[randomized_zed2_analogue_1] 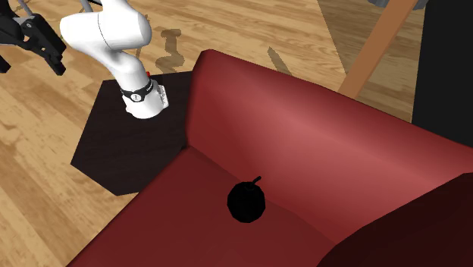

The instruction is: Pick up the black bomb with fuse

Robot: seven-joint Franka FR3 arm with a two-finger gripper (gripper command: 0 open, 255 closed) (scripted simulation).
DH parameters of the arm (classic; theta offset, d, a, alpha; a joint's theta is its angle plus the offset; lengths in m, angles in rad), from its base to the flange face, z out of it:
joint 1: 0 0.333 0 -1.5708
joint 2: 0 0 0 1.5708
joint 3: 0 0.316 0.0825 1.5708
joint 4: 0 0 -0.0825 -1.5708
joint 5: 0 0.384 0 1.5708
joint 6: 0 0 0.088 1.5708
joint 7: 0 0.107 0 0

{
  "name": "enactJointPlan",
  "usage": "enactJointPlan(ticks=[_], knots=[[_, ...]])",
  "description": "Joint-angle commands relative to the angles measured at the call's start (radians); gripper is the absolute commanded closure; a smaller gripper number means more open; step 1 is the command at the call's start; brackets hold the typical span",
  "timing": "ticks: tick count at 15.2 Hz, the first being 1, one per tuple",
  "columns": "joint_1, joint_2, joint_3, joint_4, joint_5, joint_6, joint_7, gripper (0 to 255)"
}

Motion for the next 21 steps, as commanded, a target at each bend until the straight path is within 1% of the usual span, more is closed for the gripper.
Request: enactJointPlan(ticks=[1, 7, 12, 17, 21], knots=[[0.0, 0.0, 0.0, 0.0, 0.0, 0.0, 0.0, 0], [0.041, 0.119, 0.105, 0.017, 0.076, 0.1, 0.143, 0], [0.068, 0.247, 0.189, 0.066, 0.116, 0.182, 0.258, 0], [0.086, 0.397, 0.268, 0.147, 0.128, 0.253, 0.374, 0], [0.098, 0.528, 0.325, 0.234, 0.114, 0.297, 0.469, 0]])
